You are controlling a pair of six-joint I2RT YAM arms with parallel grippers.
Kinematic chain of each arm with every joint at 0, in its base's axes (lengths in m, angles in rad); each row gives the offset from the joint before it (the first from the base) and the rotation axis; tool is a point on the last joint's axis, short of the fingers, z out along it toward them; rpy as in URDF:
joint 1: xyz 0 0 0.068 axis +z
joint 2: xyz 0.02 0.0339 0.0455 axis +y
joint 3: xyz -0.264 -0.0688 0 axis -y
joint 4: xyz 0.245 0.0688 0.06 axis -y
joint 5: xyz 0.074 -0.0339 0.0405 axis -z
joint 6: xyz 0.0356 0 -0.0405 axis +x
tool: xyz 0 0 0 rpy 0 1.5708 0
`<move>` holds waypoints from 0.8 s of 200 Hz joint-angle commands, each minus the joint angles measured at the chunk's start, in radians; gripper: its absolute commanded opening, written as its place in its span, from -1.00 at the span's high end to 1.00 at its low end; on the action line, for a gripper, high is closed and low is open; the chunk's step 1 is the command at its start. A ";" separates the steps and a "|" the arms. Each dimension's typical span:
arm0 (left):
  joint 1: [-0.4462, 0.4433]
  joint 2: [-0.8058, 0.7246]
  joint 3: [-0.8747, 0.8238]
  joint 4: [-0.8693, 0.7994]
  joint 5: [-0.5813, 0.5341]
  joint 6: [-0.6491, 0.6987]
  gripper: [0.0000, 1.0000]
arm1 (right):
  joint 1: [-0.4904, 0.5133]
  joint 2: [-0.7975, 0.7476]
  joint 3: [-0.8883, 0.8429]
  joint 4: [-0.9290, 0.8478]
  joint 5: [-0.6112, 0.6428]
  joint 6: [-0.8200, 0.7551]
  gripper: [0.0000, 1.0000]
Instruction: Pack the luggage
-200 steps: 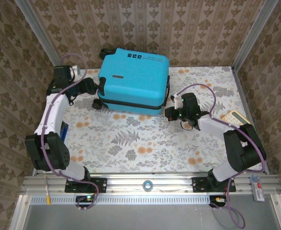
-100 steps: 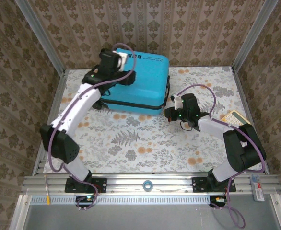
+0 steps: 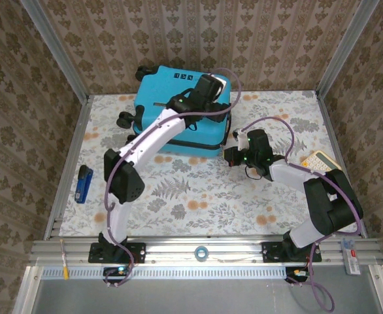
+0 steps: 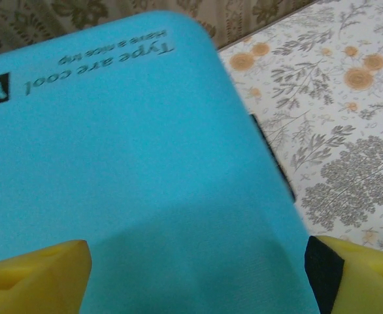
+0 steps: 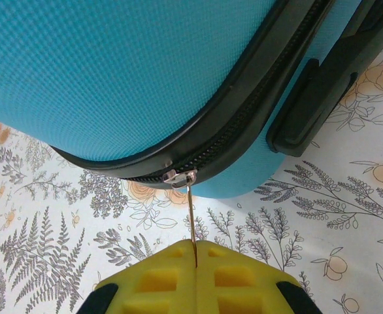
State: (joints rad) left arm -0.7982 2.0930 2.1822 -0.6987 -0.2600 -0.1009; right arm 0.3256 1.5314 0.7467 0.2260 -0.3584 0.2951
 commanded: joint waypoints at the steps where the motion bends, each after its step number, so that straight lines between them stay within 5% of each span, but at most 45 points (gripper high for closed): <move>1: -0.028 0.048 0.086 -0.072 -0.052 0.041 -0.75 | 0.001 -0.022 -0.023 0.004 0.040 0.014 1.00; 110: -0.083 0.227 0.226 -0.230 -0.273 0.073 -0.81 | 0.006 -0.035 -0.043 0.022 0.039 0.018 1.00; 160: -0.079 0.168 0.048 -0.184 -0.203 0.055 -0.62 | 0.015 -0.034 -0.062 0.036 0.051 0.033 1.00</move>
State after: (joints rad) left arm -0.8913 2.2833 2.3455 -0.8326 -0.4877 -0.0364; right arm 0.3367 1.5238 0.7143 0.2813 -0.3431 0.3134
